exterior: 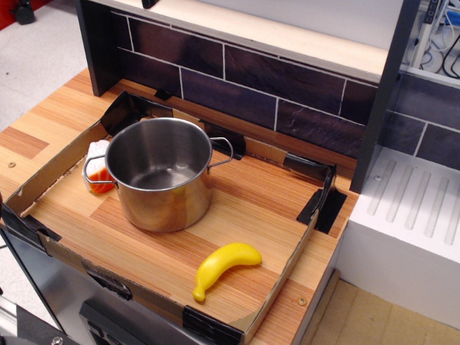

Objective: Upright metal pot

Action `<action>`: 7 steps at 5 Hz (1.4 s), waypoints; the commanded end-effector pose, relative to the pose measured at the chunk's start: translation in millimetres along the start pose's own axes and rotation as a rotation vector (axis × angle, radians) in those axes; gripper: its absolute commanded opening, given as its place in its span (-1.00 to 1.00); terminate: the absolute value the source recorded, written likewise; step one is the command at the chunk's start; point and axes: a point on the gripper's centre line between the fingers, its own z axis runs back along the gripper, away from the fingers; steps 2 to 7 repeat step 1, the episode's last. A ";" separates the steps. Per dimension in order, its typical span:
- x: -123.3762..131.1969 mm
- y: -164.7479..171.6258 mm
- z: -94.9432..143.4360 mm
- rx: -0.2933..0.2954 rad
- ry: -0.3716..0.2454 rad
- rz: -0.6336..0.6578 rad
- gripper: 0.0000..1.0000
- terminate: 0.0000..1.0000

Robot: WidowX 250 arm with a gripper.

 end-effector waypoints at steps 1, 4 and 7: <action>-7.9 6.8 8.3 0.010 -0.044 -0.007 1.00 1.00; -7.9 6.8 8.3 0.010 -0.044 -0.007 1.00 1.00; -7.9 6.8 8.3 0.010 -0.044 -0.007 1.00 1.00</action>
